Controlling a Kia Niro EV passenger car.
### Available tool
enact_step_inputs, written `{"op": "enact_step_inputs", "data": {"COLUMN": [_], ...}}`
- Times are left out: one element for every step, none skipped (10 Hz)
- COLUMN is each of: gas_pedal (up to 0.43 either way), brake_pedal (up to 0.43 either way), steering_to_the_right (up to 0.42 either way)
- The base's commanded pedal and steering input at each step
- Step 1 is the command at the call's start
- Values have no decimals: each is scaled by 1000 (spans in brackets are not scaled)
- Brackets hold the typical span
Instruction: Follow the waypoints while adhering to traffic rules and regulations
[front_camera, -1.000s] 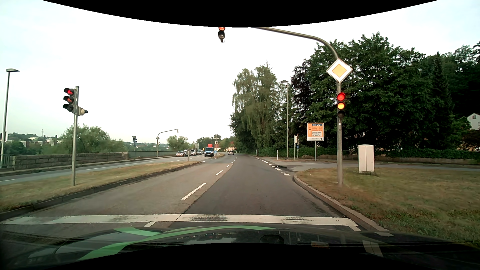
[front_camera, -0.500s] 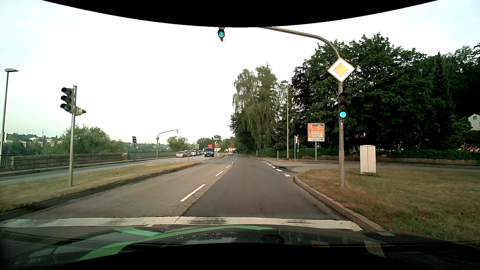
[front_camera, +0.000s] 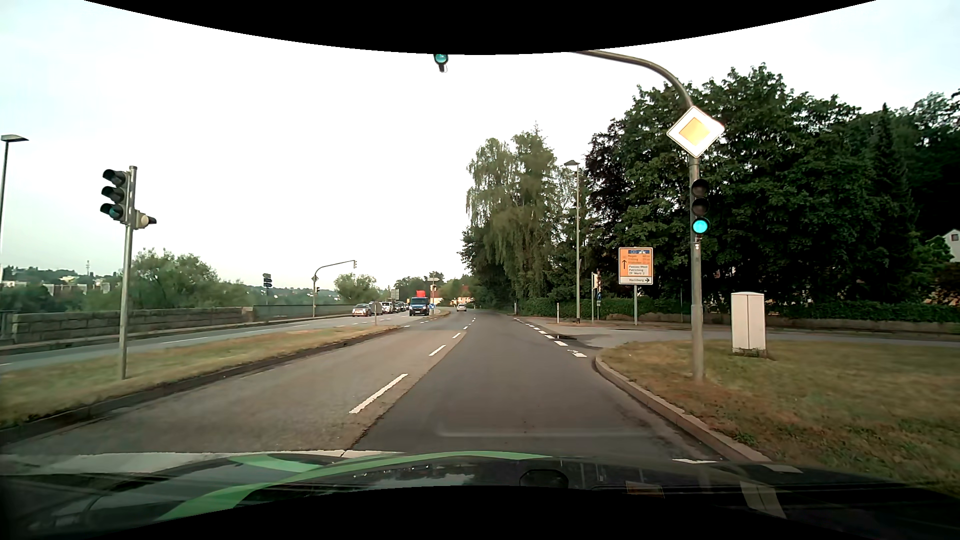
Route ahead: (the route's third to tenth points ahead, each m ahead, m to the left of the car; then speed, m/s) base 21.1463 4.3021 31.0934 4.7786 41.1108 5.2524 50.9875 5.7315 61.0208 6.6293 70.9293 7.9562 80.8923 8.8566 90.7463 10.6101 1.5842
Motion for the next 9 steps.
{"op": "enact_step_inputs", "data": {"gas_pedal": [409, 421, 429, 449, 461, 461, 461, 461, 441], "brake_pedal": [0, 0, 0, 0, 0, 0, 0, 0, 0], "steering_to_the_right": [-26, -26, -25, -23, -21, -21, -19, -18, -18]}}
